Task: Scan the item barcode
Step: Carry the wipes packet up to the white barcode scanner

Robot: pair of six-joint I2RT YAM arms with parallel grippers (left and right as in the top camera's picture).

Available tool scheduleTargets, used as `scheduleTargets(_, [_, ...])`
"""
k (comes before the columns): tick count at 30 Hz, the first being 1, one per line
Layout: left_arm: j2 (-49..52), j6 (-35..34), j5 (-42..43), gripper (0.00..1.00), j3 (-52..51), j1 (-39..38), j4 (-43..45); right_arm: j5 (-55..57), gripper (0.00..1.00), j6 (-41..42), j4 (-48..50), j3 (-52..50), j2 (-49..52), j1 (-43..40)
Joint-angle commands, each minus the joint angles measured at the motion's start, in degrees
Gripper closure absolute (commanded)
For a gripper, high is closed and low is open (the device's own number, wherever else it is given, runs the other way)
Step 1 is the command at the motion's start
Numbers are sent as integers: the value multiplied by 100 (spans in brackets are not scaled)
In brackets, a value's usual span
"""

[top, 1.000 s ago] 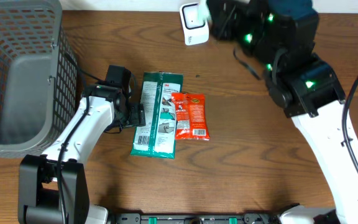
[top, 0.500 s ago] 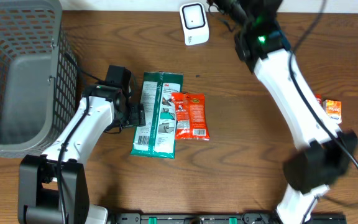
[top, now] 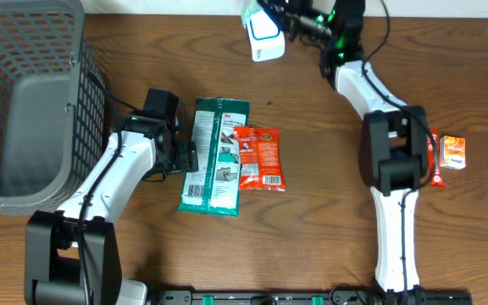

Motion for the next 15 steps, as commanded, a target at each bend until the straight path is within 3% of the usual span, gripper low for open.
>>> scheduleTargets(1, [-7,-15,-50,14,24,2,-20,-247,99,809,350,164,374,-68])
scheduleTargets(15, [-7,-15,-52,14,24,2,-20,-175,99,173,435,166,859,-42])
